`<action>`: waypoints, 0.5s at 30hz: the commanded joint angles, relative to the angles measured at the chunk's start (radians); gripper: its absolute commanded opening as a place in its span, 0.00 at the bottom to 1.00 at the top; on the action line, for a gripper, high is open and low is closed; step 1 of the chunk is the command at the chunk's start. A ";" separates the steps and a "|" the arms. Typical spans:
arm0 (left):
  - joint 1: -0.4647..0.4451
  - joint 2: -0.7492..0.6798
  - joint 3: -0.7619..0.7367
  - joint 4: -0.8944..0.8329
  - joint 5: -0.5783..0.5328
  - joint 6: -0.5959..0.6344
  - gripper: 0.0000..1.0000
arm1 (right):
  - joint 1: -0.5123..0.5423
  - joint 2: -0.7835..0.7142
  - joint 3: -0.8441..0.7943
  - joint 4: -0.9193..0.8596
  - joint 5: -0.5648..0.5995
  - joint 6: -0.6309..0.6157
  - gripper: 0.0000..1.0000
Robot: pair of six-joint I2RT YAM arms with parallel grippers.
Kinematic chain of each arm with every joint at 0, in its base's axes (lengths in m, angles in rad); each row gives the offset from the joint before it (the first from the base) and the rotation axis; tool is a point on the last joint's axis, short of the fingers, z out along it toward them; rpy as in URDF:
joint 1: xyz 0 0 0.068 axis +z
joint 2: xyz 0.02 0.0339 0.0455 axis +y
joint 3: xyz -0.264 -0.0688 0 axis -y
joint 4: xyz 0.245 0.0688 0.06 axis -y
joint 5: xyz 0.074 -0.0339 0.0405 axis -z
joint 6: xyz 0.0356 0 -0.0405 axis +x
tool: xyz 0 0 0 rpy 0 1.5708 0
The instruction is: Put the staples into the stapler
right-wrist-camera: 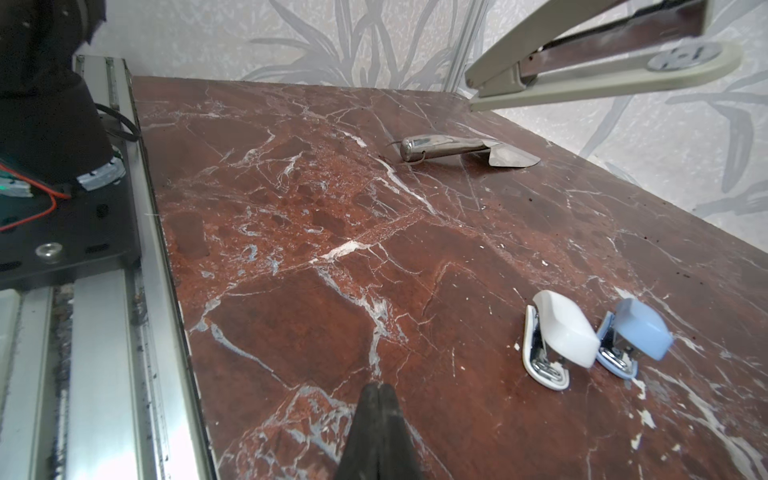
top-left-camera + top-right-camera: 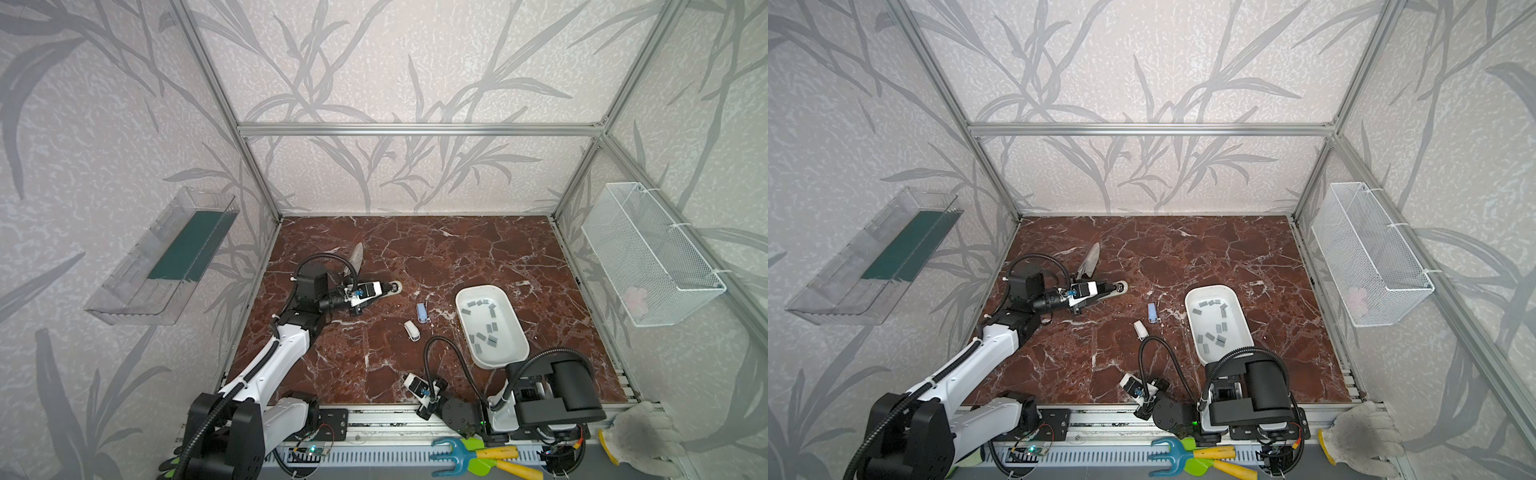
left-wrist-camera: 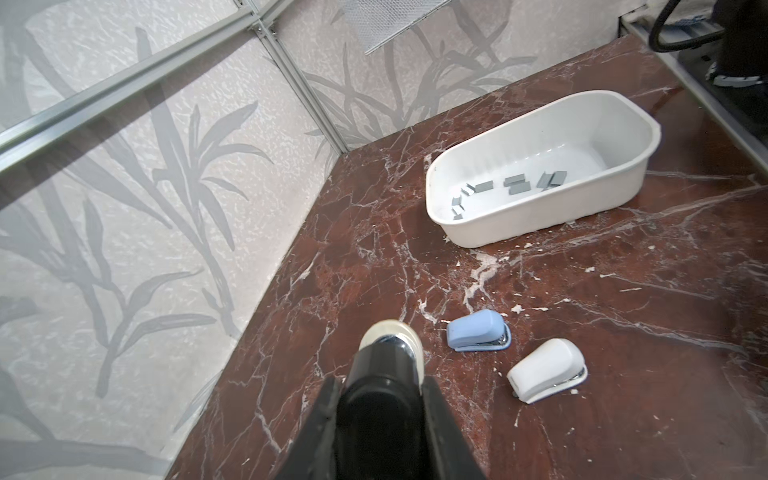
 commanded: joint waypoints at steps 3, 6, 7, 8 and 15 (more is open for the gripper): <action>-0.029 0.032 0.062 -0.052 0.162 0.099 0.00 | -0.004 -0.268 -0.080 -0.023 -0.001 -0.064 0.32; -0.095 0.030 0.081 -0.120 0.166 0.152 0.00 | -0.087 -0.498 -0.040 -0.367 -0.090 -0.056 0.36; -0.123 0.026 0.084 -0.138 0.162 0.160 0.00 | -0.132 -0.588 -0.011 -0.523 -0.161 -0.040 0.36; -0.151 0.022 0.083 -0.146 0.157 0.163 0.00 | -0.186 -0.667 0.006 -0.630 -0.243 -0.034 0.36; -0.260 0.027 0.109 -0.259 0.130 0.248 0.00 | -0.392 -1.082 -0.051 -0.836 -0.500 -0.127 0.60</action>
